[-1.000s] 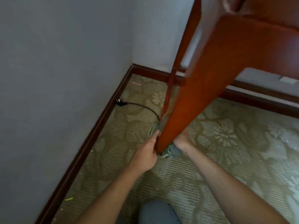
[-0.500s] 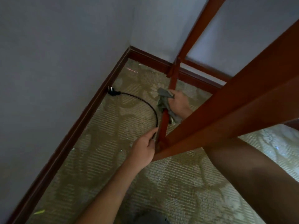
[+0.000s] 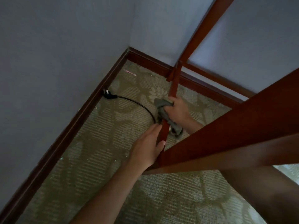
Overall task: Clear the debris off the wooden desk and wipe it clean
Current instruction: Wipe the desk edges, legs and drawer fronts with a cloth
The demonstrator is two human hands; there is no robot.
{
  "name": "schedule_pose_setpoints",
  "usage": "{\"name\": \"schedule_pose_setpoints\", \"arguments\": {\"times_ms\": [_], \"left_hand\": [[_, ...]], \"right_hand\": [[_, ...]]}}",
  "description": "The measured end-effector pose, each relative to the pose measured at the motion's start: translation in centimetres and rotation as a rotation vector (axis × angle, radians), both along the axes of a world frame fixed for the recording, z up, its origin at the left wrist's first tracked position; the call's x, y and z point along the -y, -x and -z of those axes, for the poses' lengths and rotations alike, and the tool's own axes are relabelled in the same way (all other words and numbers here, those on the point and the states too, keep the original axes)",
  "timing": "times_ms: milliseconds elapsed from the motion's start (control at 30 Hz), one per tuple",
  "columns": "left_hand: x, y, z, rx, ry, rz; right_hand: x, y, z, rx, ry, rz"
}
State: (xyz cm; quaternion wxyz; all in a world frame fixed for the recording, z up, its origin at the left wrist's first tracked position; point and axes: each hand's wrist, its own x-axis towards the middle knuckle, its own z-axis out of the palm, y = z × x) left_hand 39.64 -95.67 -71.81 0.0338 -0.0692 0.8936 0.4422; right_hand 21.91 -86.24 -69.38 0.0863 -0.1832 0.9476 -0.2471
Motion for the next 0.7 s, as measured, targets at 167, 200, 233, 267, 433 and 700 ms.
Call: {"name": "schedule_pose_setpoints", "arguments": {"times_ms": [167,200,233,267,433,700], "left_hand": [[0.2,1.5,-0.7,-0.058,0.205,0.126],[0.1,1.5,-0.8,-0.06,0.218,0.13],[0.0,1.5,-0.5,-0.076,0.225,0.121],[0.0,1.4,0.0,-0.108,0.237,0.105],[-0.5,0.7,2.4,-0.379,0.385,0.001],[-0.2,1.0,1.6,-0.347,0.47,-0.033]], "right_hand": [[1.6,3.0,-0.8,-0.015,-0.066,0.117],[1.2,2.1,-0.9,0.016,-0.092,0.101],[0.5,0.9,-1.1,0.045,-0.122,0.06],[-0.2,-0.4,-1.2,0.057,-0.176,-0.012],[-1.8,-0.9,-2.0,-0.015,-0.281,-0.355],[3.8,7.1,-2.9,-0.195,-0.662,-0.092]]}}
